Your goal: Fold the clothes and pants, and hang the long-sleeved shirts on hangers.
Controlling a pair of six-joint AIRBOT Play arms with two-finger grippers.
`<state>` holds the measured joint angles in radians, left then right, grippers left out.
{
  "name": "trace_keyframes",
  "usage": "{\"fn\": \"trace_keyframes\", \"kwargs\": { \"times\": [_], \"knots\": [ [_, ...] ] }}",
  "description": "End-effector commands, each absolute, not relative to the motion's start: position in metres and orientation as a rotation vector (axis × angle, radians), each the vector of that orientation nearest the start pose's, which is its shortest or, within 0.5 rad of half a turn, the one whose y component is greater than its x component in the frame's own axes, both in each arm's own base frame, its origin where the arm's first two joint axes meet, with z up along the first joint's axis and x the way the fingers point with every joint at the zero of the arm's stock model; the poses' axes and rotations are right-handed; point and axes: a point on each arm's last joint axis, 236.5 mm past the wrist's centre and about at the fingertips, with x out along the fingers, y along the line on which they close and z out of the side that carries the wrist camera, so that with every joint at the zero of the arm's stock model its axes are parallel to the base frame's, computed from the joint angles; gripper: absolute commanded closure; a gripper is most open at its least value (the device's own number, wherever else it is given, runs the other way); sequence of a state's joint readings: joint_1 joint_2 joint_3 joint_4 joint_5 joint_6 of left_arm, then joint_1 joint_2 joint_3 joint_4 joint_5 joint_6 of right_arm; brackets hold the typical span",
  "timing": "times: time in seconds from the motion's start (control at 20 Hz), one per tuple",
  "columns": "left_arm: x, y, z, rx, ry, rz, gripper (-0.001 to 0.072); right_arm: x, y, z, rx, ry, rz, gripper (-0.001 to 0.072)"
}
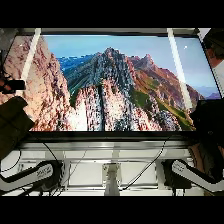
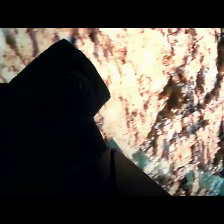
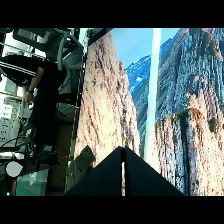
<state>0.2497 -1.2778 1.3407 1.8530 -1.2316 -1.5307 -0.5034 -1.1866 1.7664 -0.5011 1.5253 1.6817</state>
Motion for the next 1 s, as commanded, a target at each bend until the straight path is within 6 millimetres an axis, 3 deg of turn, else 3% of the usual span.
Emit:
{"fn": "trace_keyframes", "kwargs": {
  "times": [0.0, 0.05, 0.1, 0.2, 0.3, 0.45, 0.6, 0.7, 0.8, 0.9, 0.95],
  "knots": [
    [0.359, 0.156, 0.067, 0.104, 1.298, 0.375, 0.0667, 0.375, 0.03, 0.34, 0.824, 0.698, 0.467, 0.068],
    [0.348, 0.155, 0.057, 0.1, 1.354, 0.377, 0.0636, 0.375, 0.03, 0.34, 0.824, 0.698, 0.467, 0.0681],
    [0.335, 0.154, 0.046, 0.103, 1.418, 0.381, 0.0515, 0.375, 0.03, 0.34, 0.824, 0.698, 0.467, 0.068],
    [0.304, 0.158, 0.023, 0.135, 1.548, 0.404, 0.0503, 0.375, 0.03, 0.34, 0.824, 0.698, 0.467, 0.0681],
    [0.272, 0.157, -0.001, 0.154, 1.674, 0.406, 0.042, 0.375, 0.03, 0.34, 0.824, 0.698, 0.467, 0.0681],
    [0.24, 0.149, -0.032, 0.162, 1.788, 0.378, 0.0385, 0.376, 0.03, 0.341, 0.825, 0.695, 0.466, 0.068],
    [0.243, 0.162, -0.043, 0.24, 1.756, 0.388, 0.0377, 0.379, 0.027, 0.343, 0.829, 0.678, 0.459, 0.068],
    [0.254, 0.181, -0.037, 0.335, 1.702, 0.425, 0.034, 0.38, 0.027, 0.344, 0.83, 0.673, 0.457, 0.068],
    [0.266, 0.188, -0.035, 0.373, 1.654, 0.427, 0.0315, 0.38, 0.027, 0.344, 0.83, 0.673, 0.457, 0.068],
    [0.271, 0.185, -0.04, 0.382, 1.65, 0.411, 0.0174, 0.38, 0.027, 0.344, 0.83, 0.673, 0.457, 0.068],
    [0.271, 0.183, -0.044, 0.386, 1.661, 0.401, 0.0173, 0.38, 0.027, 0.344, 0.83, 0.673, 0.457, 0.068]
  ]
}}
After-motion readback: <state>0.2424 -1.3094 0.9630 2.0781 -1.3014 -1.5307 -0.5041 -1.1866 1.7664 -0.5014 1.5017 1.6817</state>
